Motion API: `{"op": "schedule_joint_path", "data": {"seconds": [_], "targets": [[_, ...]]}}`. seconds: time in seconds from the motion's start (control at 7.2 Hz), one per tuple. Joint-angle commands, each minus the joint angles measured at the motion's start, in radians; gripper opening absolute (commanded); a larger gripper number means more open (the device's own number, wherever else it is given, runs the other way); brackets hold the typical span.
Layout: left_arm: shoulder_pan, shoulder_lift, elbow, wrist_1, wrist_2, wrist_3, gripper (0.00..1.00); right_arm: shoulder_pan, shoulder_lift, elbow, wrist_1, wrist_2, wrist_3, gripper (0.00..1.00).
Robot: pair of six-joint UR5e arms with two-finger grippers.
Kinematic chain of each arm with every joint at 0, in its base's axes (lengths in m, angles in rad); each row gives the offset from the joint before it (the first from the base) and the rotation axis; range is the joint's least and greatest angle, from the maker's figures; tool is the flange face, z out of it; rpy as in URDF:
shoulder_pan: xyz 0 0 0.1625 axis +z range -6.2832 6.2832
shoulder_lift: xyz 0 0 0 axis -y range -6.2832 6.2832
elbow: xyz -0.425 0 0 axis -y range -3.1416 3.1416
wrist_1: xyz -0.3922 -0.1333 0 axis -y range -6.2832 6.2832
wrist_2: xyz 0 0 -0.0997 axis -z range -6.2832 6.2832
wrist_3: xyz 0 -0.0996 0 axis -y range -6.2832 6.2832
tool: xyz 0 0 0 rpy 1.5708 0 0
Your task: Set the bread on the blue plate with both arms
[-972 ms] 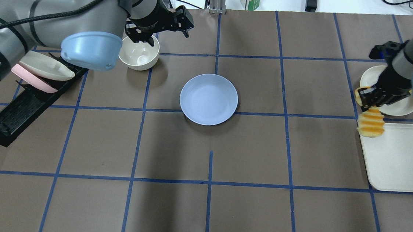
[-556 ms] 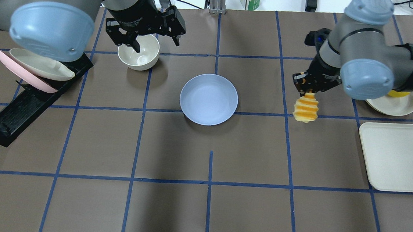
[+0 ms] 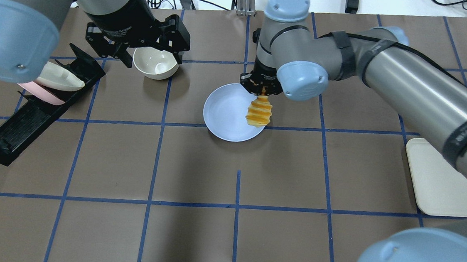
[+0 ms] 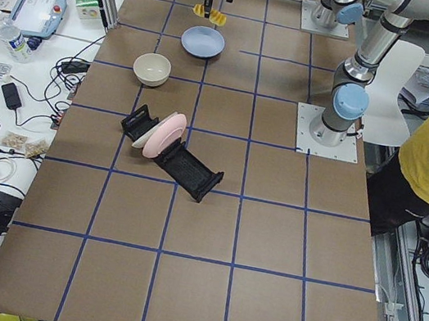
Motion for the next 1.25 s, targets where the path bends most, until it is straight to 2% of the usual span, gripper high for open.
{"op": "schedule_joint_path", "data": {"seconds": [0.0, 0.14, 0.28, 0.42, 0.69, 0.83, 0.97, 1.11], "targets": [[0.112, 0.001, 0.037, -0.001, -0.001, 0.016, 1.0, 0.05, 0.08, -0.038, 0.0, 0.012, 0.081, 0.0], [0.131, 0.007, 0.034, -0.002, -0.004, 0.014, 1.0, 0.05, 0.105, -0.042, -0.005, 0.01, 0.073, 0.26], [0.122, 0.007, 0.022, -0.002, -0.011, 0.012, 1.0, 0.05, 0.114, -0.034, -0.024, 0.01, 0.066, 0.62], [0.119, 0.01, 0.017, -0.002, -0.009, 0.009, 1.0, 0.05, 0.14, -0.034, -0.099, 0.009, 0.081, 1.0], [0.097, 0.012, -0.016, 0.015, -0.009, -0.115, 1.0, 0.048, 0.147, -0.048, -0.097, -0.003, 0.073, 1.0], [0.097, 0.004, -0.021, 0.025, -0.009, -0.082, 1.0, 0.048, 0.145, -0.042, -0.094, -0.007, 0.067, 1.0], [0.096, -0.009, -0.026, 0.071, 0.0, 0.036, 1.0, 0.025, 0.106, -0.066, -0.078, -0.005, 0.058, 1.0], [0.102, -0.008, -0.027, 0.079, 0.0, 0.098, 1.0, 0.007, 0.031, -0.077, 0.049, -0.017, 0.006, 1.0]]}}
